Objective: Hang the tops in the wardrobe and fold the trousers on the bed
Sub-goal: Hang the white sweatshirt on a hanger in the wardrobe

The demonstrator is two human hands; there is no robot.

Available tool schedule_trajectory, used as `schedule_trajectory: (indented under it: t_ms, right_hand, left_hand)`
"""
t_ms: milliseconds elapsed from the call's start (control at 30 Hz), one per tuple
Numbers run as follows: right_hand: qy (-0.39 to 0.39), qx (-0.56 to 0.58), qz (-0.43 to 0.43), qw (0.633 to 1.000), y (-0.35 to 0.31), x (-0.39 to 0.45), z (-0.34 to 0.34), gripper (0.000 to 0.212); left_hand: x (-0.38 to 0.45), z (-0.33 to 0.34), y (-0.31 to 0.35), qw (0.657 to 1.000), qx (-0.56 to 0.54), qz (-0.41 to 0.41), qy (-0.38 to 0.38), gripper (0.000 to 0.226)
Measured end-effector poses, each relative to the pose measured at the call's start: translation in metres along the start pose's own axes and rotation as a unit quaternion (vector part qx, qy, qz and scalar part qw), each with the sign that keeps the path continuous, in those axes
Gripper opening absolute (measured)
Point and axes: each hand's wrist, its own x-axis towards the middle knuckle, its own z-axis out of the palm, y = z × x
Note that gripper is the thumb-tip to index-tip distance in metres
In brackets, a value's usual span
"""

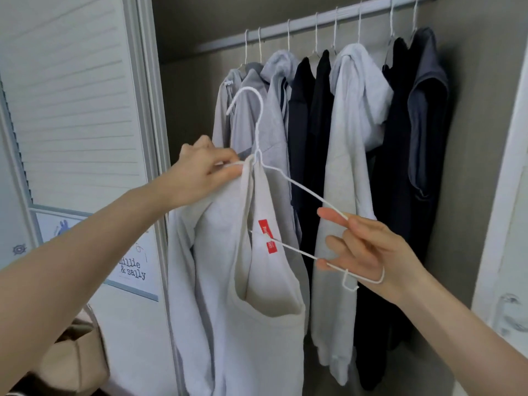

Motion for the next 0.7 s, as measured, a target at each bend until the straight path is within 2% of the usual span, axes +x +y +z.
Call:
schedule_trajectory:
  t_ms: [100, 233, 333, 433, 500, 533, 567, 600, 633, 667, 700]
  right_hand:
    - [-0.013, -0.002, 0.02, 1.0, 0.004, 0.0, 0.004, 0.056]
    - [-0.013, 0.009, 0.058, 0.998, 0.01, 0.005, 0.009, 0.055]
    - [-0.039, 0.118, 0.114, 0.986, 0.015, 0.011, 0.015, 0.057]
    - [-0.067, 0.23, 0.16, 0.958, 0.028, 0.013, 0.021, 0.067]
    - [-0.027, 0.177, 0.205, 0.962, 0.044, 0.015, 0.025, 0.062]
    - [0.007, 0.096, 0.233, 0.968, 0.05, 0.015, 0.027, 0.057]
    - [0.04, -0.033, 0.245, 0.968, 0.055, 0.015, 0.032, 0.048]
    - [0.048, -0.218, 0.215, 0.951, 0.06, 0.012, 0.033, 0.037]
    - [0.028, -0.432, 0.142, 0.89, 0.064, 0.008, 0.031, 0.027]
    - [-0.009, -0.618, 0.047, 0.784, 0.068, 0.003, 0.027, 0.023]
    - [-0.047, -0.744, -0.046, 0.665, 0.069, -0.002, 0.021, 0.022]
  left_hand:
    - [-0.003, 0.005, 0.007, 0.994, -0.109, 0.01, -0.013, 0.019]
    - [-0.006, 0.005, 0.015, 0.987, -0.159, 0.01, 0.007, 0.023]
    - [-0.006, 0.003, 0.014, 0.98, -0.196, -0.038, 0.002, 0.025]
    - [-0.006, 0.005, 0.01, 0.972, -0.219, -0.066, 0.047, 0.024]
    - [-0.006, 0.005, 0.006, 0.961, -0.25, -0.082, 0.083, 0.024]
    - [-0.007, 0.004, 0.002, 0.955, -0.265, -0.089, 0.098, 0.025]
    - [-0.009, 0.003, -0.002, 0.95, -0.275, -0.099, 0.11, 0.027]
    - [-0.01, 0.003, -0.008, 0.947, -0.278, -0.11, 0.121, 0.029]
    - [-0.012, 0.002, -0.014, 0.944, -0.276, -0.122, 0.131, 0.03]
    - [-0.014, 0.001, -0.02, 0.942, -0.274, -0.135, 0.141, 0.03]
    - [-0.016, -0.001, -0.026, 0.94, -0.27, -0.147, 0.149, 0.03]
